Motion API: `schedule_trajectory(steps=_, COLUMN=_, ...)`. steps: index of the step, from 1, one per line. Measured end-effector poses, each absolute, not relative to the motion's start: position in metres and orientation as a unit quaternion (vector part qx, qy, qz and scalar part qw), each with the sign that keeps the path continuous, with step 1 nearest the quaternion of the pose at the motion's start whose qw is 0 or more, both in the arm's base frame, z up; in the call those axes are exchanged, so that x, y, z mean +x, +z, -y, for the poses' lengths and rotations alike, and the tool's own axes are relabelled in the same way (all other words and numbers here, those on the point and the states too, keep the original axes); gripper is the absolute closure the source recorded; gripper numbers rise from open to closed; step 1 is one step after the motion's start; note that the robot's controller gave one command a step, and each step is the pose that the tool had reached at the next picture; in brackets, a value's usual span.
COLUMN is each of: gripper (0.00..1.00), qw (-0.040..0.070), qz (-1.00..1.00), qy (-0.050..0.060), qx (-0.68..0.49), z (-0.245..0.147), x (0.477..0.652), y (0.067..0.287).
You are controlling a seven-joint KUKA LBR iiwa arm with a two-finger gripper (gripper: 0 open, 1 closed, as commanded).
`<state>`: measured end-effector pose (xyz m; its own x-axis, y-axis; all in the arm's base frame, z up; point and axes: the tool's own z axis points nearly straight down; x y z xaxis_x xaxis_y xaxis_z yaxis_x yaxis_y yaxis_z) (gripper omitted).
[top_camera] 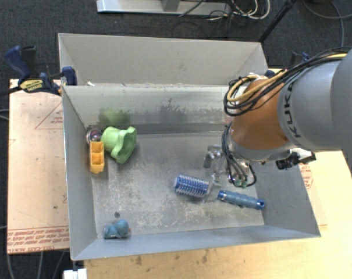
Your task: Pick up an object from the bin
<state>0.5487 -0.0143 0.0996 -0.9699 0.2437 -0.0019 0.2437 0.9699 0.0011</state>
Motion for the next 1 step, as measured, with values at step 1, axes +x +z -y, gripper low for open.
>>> schedule_trajectory(steps=1, gripper=0.00, qw=-0.001, qz=-0.980, qy=0.001, qx=0.199, z=-0.0034, x=0.5422, y=0.0691)
